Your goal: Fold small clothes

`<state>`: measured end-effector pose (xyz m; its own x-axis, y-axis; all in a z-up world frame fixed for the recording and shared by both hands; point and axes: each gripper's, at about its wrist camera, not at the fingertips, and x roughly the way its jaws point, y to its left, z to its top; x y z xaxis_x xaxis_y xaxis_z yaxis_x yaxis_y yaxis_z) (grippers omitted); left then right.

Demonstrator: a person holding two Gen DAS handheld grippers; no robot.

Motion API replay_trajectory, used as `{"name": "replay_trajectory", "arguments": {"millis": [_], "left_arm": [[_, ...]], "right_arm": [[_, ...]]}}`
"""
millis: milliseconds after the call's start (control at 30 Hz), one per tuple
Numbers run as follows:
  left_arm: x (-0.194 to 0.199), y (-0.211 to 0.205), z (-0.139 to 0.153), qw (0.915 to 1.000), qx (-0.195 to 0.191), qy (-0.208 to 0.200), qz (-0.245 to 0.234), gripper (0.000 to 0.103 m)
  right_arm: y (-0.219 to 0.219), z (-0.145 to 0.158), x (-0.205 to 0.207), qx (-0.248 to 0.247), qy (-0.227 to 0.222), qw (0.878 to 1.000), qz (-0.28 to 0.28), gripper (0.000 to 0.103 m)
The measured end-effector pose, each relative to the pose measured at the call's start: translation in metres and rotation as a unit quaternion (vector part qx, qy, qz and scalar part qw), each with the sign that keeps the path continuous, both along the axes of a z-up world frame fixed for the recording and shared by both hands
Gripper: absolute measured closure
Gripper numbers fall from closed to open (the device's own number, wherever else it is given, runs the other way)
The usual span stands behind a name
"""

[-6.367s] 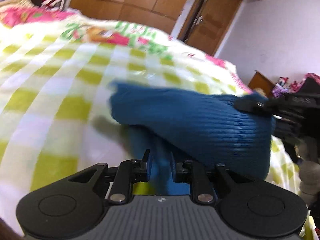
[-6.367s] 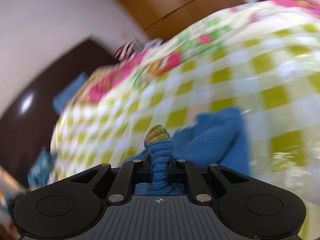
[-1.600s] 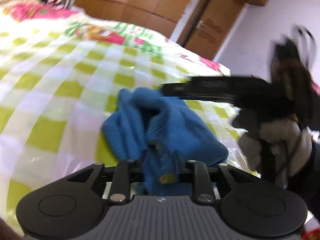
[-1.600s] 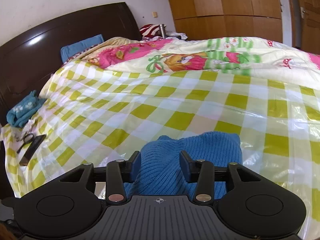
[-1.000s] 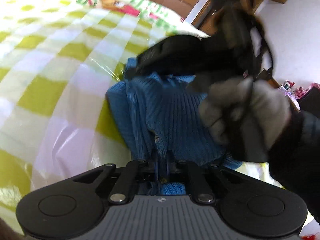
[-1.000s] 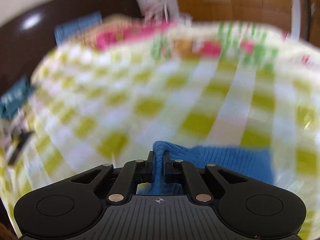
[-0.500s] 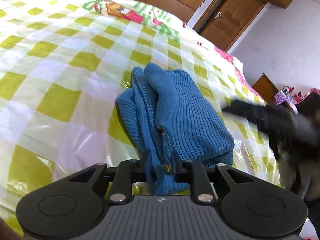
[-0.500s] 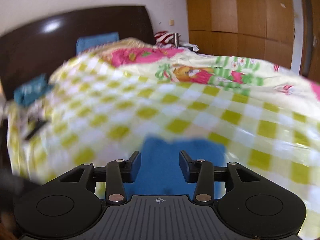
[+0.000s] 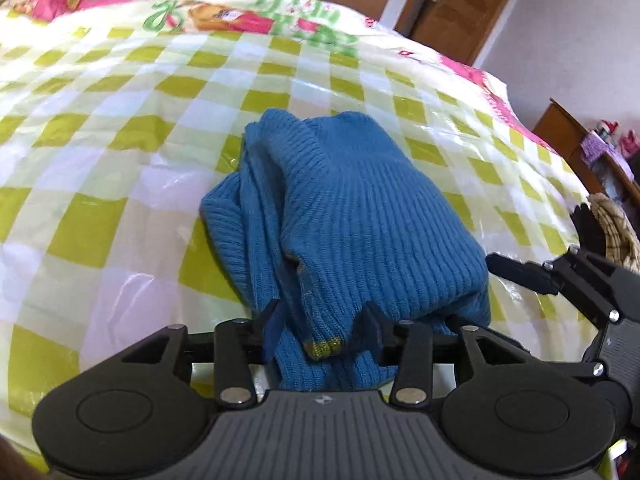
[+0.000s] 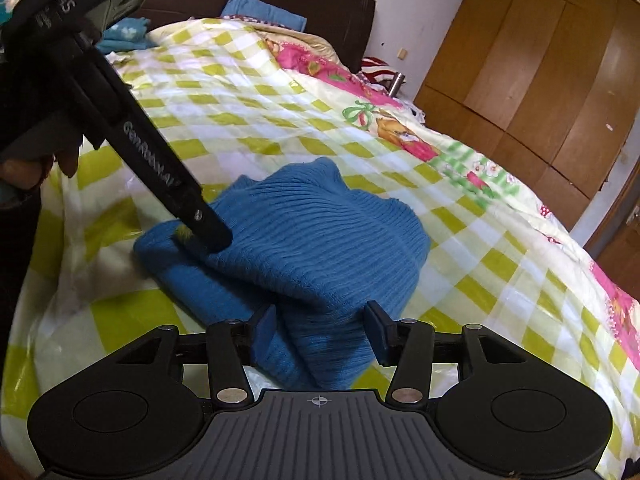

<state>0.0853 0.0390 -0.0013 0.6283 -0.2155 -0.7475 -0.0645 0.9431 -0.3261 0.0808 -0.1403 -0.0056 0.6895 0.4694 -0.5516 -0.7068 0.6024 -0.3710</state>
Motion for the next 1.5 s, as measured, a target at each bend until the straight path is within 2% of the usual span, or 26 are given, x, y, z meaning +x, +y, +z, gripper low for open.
{"name": "replay_trajectory", "arguments": {"millis": [67,133,233,333,400,433,500,600,733,867,933,1133,1267,1400,1500], "left_arm": [[0.000,0.012,0.002,0.9995,-0.029,0.009,0.010,0.048],[-0.001,0.018,0.006,0.9989,-0.040,0.007,0.021,0.049],[0.003,0.019,0.008,0.9973,-0.073,0.007,0.005,0.049],[0.017,0.007,0.003,0.9977,-0.065,0.017,-0.013,0.048],[0.027,0.004,0.003,0.9973,-0.067,0.024,-0.020,0.048],[0.032,0.004,0.005,0.9976,-0.059,0.026,-0.024,0.050],[0.042,0.005,0.012,0.9983,-0.038,0.026,-0.034,0.072],[0.051,0.017,0.016,0.9956,-0.079,0.036,-0.034,0.078],[0.041,0.025,0.019,0.9951,-0.086,0.035,-0.033,0.077],[0.017,0.030,0.017,0.9937,-0.105,0.023,-0.030,0.058],[0.009,0.028,0.014,0.9951,-0.094,0.016,-0.029,0.053],[0.008,0.002,-0.002,0.9993,-0.013,0.015,-0.031,0.047],[0.001,0.000,0.002,0.9998,-0.007,0.011,-0.017,0.047],[-0.008,-0.008,0.004,0.9988,0.036,0.005,-0.033,0.047],[-0.004,-0.006,-0.003,0.9995,0.018,0.011,-0.023,0.047]], "right_arm": [[-0.001,-0.002,0.003,0.010,0.008,1.000,-0.002,0.055],[0.002,-0.005,0.006,0.014,0.009,1.000,-0.006,0.055],[0.007,-0.007,0.007,0.011,-0.005,1.000,-0.001,0.055],[0.010,-0.009,0.009,0.008,-0.008,1.000,-0.005,0.055],[0.009,-0.008,0.014,0.017,0.006,1.000,-0.013,0.055],[0.007,-0.005,0.017,0.028,0.020,0.999,-0.019,0.056],[0.002,0.001,0.022,0.048,0.045,0.997,-0.034,0.060],[-0.006,0.005,0.025,0.057,0.061,0.995,-0.047,0.057],[-0.010,0.007,0.018,0.057,0.066,0.995,-0.047,0.053],[-0.004,-0.003,0.011,0.036,0.050,0.997,-0.040,0.048],[-0.003,-0.005,0.012,0.040,0.047,0.997,-0.041,0.047],[-0.004,-0.006,0.009,0.040,0.047,0.997,-0.038,0.045],[-0.004,-0.008,0.009,0.044,0.049,0.997,-0.039,0.045],[-0.005,-0.009,0.010,0.048,0.050,0.997,-0.039,0.045],[-0.003,-0.010,0.010,0.045,0.051,0.997,-0.040,0.044]]}}
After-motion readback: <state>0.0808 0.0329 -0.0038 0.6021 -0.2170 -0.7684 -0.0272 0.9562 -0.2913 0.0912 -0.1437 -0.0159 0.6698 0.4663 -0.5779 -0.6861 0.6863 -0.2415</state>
